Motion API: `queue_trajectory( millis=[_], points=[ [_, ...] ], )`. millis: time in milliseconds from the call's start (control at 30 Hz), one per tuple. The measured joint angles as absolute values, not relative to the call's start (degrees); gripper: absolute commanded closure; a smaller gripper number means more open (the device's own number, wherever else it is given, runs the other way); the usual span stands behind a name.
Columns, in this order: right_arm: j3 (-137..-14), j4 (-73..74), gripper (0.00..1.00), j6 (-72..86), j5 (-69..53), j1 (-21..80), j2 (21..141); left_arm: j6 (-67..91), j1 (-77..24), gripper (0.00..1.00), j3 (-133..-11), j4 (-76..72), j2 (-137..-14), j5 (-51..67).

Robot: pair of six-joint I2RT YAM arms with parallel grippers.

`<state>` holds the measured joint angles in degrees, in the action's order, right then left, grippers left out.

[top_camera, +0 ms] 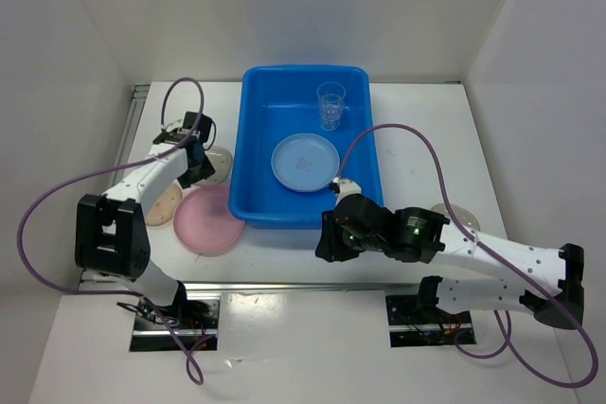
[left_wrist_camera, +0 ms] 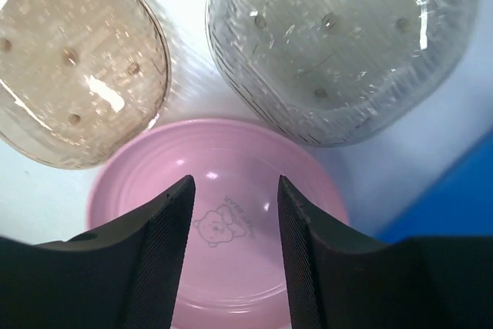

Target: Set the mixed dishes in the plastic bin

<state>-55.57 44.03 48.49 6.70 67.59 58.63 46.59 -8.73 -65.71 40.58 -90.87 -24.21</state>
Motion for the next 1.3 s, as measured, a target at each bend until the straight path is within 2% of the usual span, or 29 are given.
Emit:
queue_trajectory(
  millis=[133, 267, 500, 667, 867, 1000, 1300],
  points=[
    [-55.57, 43.48, 0.65, 48.18, 6.68, 67.59, 58.74, 42.74, -7.14, 0.44, -67.18, 42.11, -89.21, -24.69],
    [-55.53, 43.24, 0.65, 47.90, 6.85, 67.59, 58.72, 37.41, -4.60, 0.39, -67.09, 45.36, -90.91, -25.43],
    [-53.45, 43.29, 0.65, 47.92, 7.22, 67.57, 57.54, 35.24, -2.98, 0.39, -65.87, 51.24, -91.46, -25.19],
    [-52.90, 43.83, 0.65, 47.92, 7.97, 67.57, 55.92, 39.72, -2.35, 0.39, -64.69, 52.38, -90.15, -21.02],
    [-52.97, 45.10, 0.64, 47.62, 8.84, 67.24, 54.81, 49.36, -2.20, 0.41, -54.89, 52.90, -80.88, -16.58],
    [-53.36, 45.93, 0.63, 46.17, 9.26, 66.94, 54.76, 55.99, -2.15, 0.42, -53.19, 53.21, -76.86, -14.26],
    [-55.79, 46.50, 0.62, 41.65, 9.21, 66.13, 57.12, 65.80, -2.15, 0.46, -47.75, 54.17, -71.66, -13.23]
  ],
)
